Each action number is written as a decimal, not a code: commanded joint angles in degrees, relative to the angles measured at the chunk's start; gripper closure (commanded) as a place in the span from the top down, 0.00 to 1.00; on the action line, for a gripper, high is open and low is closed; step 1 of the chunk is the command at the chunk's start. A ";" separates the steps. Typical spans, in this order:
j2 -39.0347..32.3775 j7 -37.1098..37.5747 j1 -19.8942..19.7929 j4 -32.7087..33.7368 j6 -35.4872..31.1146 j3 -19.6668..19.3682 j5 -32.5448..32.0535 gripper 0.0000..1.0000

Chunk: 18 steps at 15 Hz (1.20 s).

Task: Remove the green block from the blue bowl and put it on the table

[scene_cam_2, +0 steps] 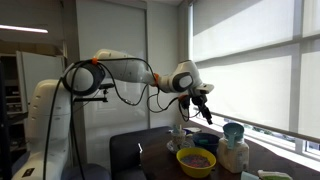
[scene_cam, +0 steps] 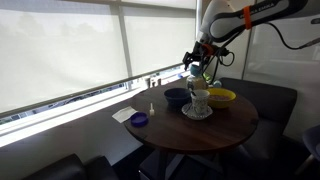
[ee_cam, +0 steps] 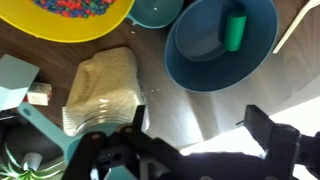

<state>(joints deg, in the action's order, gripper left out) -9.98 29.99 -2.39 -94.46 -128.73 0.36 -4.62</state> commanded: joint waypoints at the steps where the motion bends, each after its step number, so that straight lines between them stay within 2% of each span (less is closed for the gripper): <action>1: -11.91 -2.31 2.72 14.21 7.90 -0.41 2.27 1.00; 2: -6.15 -0.76 3.04 5.77 3.01 -1.56 0.97 1.00; 6: -12.16 -0.24 4.58 12.19 5.45 -2.13 0.07 1.00; 8: -15.43 0.20 4.66 14.10 3.87 -1.43 2.95 1.00; 14: -20.37 -1.70 6.03 16.94 5.23 -1.45 4.76 1.00; 18: -22.77 -4.16 5.27 18.47 7.32 -0.87 6.49 1.00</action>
<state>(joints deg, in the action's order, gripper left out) -30.32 28.57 2.92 -79.45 -124.82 -0.45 -0.70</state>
